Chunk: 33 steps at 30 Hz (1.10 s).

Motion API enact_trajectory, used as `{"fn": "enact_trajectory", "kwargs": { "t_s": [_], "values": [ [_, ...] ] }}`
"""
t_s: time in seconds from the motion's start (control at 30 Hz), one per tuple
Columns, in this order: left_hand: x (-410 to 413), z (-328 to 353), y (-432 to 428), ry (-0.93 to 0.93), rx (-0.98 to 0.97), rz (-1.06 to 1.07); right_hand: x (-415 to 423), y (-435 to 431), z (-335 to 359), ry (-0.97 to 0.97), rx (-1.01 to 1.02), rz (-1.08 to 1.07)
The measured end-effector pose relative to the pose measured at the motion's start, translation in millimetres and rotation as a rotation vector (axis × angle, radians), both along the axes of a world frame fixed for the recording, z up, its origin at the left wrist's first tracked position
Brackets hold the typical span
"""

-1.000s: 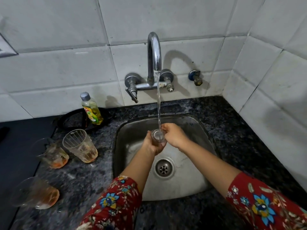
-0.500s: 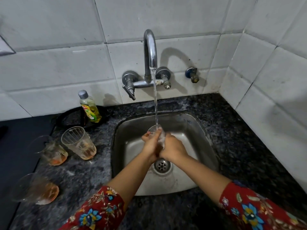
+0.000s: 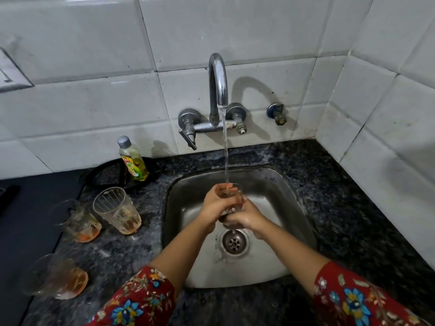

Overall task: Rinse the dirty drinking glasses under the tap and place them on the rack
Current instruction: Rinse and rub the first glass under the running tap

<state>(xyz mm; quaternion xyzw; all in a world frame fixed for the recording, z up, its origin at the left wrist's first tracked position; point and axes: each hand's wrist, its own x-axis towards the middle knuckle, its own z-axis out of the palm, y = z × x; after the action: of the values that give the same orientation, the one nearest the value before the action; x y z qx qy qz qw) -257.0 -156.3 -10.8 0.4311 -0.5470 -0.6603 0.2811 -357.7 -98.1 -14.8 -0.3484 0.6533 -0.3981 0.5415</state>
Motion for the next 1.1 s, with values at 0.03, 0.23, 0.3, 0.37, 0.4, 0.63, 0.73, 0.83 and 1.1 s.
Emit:
{"fn": "enact_trajectory", "kwargs": {
  "t_s": [0.03,0.23,0.3,0.37,0.4,0.63,0.73,0.83,1.1],
  "values": [
    [4.9,2.0,-3.4,0.012,0.003,-0.066,-5.3,2.6,5.7,-0.126,0.033,0.087],
    [25.7,8.4,-13.0,0.129,0.141,-0.222,-10.2,-2.7,6.0,-0.151,-0.011,-0.033],
    [30.1,6.8,-13.3,0.204,0.234,-0.137,-4.9,-5.9,3.5,-0.086,-0.02,-0.04],
    [36.0,-1.4,-16.1,0.254,0.283,-0.08,-1.9,-3.5,0.7,-0.036,-0.005,0.054],
    [38.6,-4.7,-16.3,0.256,0.286,-0.075,-1.8,-1.3,-1.5,-0.018,0.005,0.075],
    [32.9,-3.9,-3.0,0.117,0.189,-0.175,-3.0,-1.2,-4.1,0.144,0.093,0.1],
    [23.9,-4.5,3.3,-0.002,0.149,-0.053,-2.5,-3.3,4.0,0.236,0.174,0.137],
    [16.9,-10.5,6.8,0.025,0.289,0.048,-7.8,-7.2,15.0,0.45,0.223,0.211],
    [7.7,-22.3,5.2,0.389,0.919,0.377,6.8,-30.5,46.8,0.808,0.112,0.257]
  ]
}}
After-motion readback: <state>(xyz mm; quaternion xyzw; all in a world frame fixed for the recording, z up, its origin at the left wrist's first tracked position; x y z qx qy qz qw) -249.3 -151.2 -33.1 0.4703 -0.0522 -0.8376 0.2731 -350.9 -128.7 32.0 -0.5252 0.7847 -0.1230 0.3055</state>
